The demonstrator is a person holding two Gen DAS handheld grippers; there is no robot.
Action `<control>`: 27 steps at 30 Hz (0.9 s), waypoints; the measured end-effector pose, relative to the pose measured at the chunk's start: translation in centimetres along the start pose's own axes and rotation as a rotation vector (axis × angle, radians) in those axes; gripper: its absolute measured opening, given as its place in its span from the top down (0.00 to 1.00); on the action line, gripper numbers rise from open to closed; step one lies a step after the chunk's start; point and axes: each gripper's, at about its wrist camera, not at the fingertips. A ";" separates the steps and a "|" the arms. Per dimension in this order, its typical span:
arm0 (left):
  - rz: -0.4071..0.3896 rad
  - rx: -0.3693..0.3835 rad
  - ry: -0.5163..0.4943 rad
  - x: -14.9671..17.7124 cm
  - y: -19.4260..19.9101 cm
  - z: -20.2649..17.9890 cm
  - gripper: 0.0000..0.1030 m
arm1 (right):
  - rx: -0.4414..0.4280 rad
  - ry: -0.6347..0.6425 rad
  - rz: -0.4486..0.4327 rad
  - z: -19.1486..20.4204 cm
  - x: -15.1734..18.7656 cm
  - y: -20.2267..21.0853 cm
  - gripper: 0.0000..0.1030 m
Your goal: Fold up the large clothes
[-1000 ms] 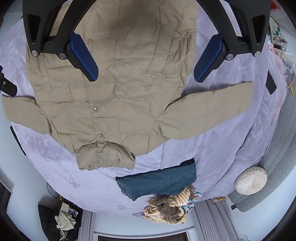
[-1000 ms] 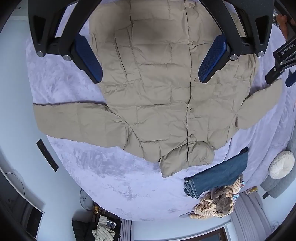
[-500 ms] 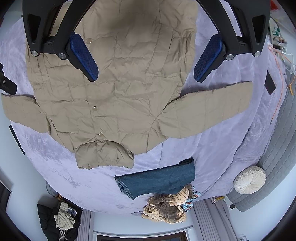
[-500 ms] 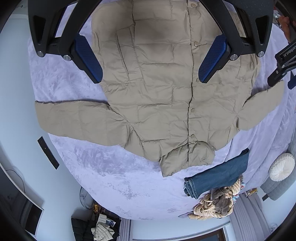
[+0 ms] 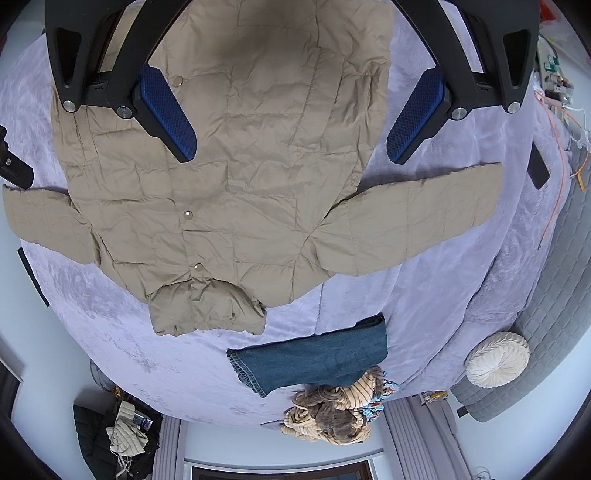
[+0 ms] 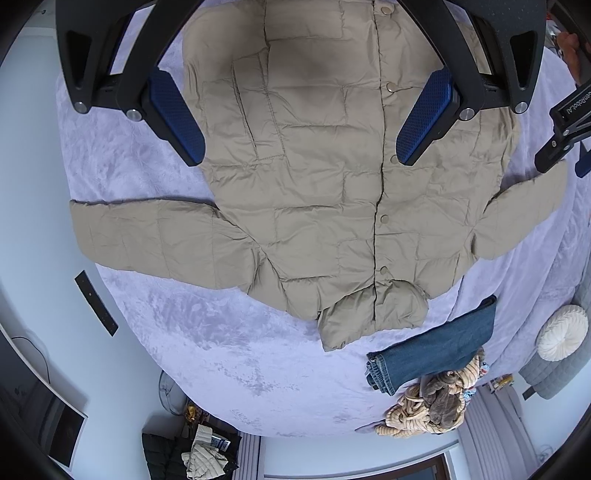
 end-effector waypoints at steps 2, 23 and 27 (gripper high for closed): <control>0.001 0.000 0.000 0.0 0.0 0.0 0.00 | 0.001 0.001 0.000 0.0 0.0 0.0 0.00; 0.000 0.000 0.003 -0.1 0.1 0.6 0.00 | 0.003 0.002 -0.002 0.1 0.0 0.0 0.00; -0.001 0.000 0.003 -0.1 0.1 0.6 0.00 | 0.003 0.002 -0.003 0.1 0.0 0.0 0.00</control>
Point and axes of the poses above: each gripper's, at about its wrist camera, not at the fingertips, and y roughly against the way its jaws point, z to its left, x to its underside, and after that the axes turned 1 degree about x, right-handed
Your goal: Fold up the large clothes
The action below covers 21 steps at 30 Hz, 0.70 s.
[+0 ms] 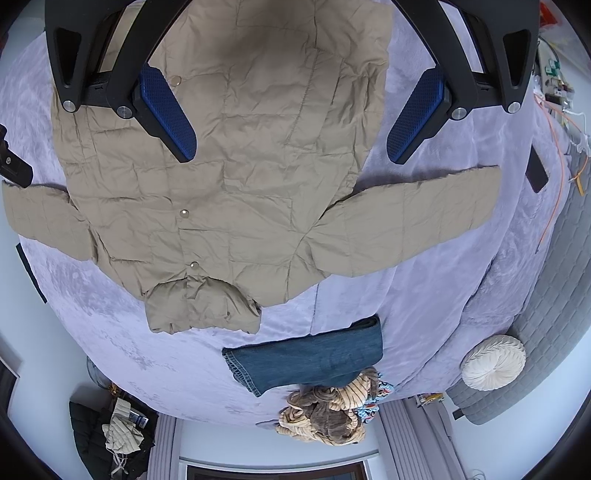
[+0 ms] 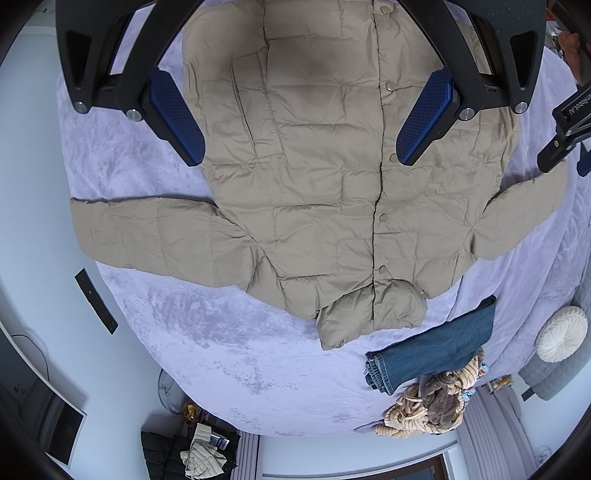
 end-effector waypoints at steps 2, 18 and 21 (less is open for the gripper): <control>0.000 0.000 0.000 0.0 0.0 0.0 0.00 | 0.000 0.000 0.001 0.0 0.0 0.0 0.00; 0.000 0.000 0.001 0.0 0.0 0.4 0.00 | 0.002 0.003 -0.002 0.2 0.0 0.0 0.00; 0.001 0.000 0.001 0.0 0.0 0.3 0.00 | 0.002 0.002 -0.001 0.3 0.0 0.0 0.00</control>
Point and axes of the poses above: each gripper's, at about its wrist camera, not at the fingertips, and y roughly against the way its jaws point, z to its left, x to its underside, and after that the axes turned 1 degree about x, right-handed
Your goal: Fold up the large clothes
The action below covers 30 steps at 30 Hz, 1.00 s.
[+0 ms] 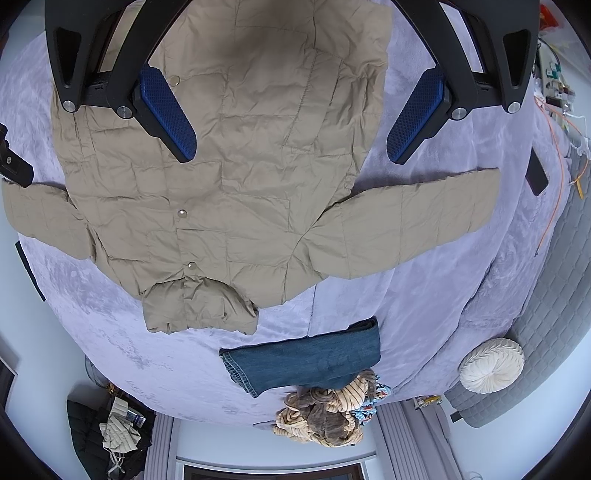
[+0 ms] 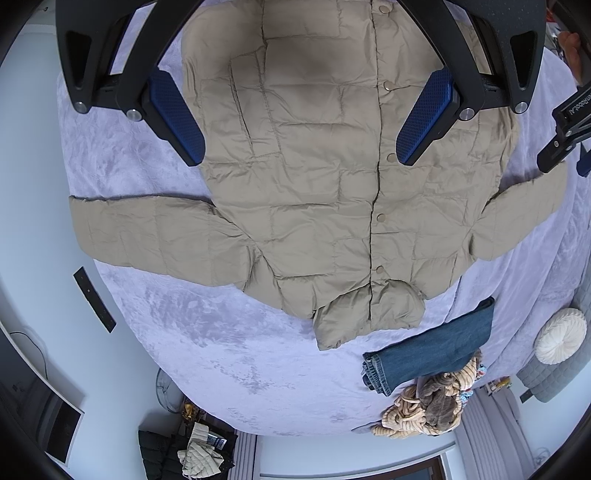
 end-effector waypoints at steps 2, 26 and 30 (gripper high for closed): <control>0.000 0.001 0.001 0.0 0.0 0.1 0.00 | 0.000 0.001 0.000 0.0 0.0 0.0 0.00; 0.001 0.002 0.001 0.1 -0.1 0.5 0.00 | 0.000 0.001 0.000 0.2 0.0 0.0 0.00; 0.002 0.002 0.002 0.1 -0.1 0.6 0.00 | 0.000 0.003 0.000 0.2 0.0 0.0 0.00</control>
Point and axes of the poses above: each gripper's, at about its wrist camera, not at the fingertips, and y roughly against the way its jaws point, z to its left, x to its underside, and after that the axes turned 1 degree about x, right-handed
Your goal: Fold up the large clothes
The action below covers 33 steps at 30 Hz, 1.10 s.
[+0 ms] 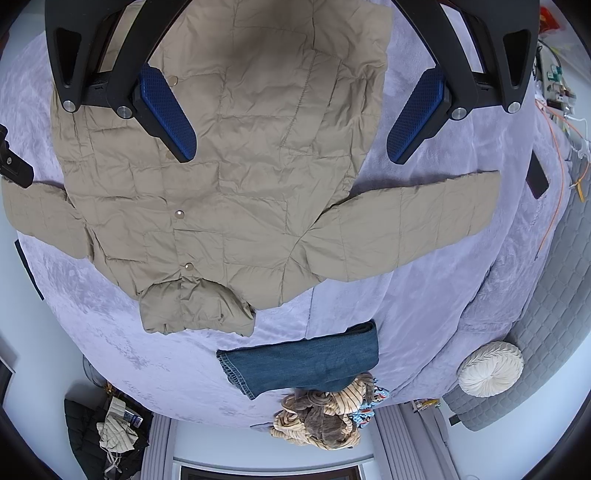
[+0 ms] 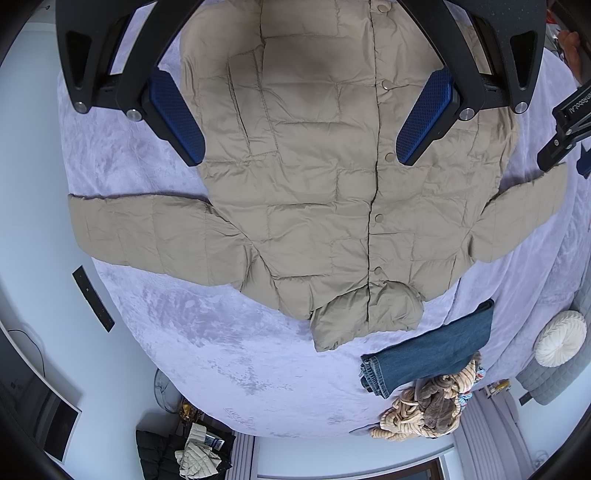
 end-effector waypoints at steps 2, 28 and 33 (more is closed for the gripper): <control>-0.001 -0.001 -0.001 0.0 0.0 0.0 0.00 | 0.000 0.000 -0.001 0.0 0.0 0.0 0.00; 0.003 0.001 0.006 0.8 -0.8 0.9 0.00 | 0.000 -0.001 0.003 0.1 0.0 0.0 0.00; 0.015 0.016 0.025 1.0 -1.7 1.4 0.00 | -0.012 -0.010 0.015 0.1 0.1 -0.2 0.00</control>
Point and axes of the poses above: each gripper's, at about its wrist camera, not at the fingertips, and y roughly against the way its jaws point, z to its left, x to its underside, and after that the axes turned 1 degree about x, right-handed
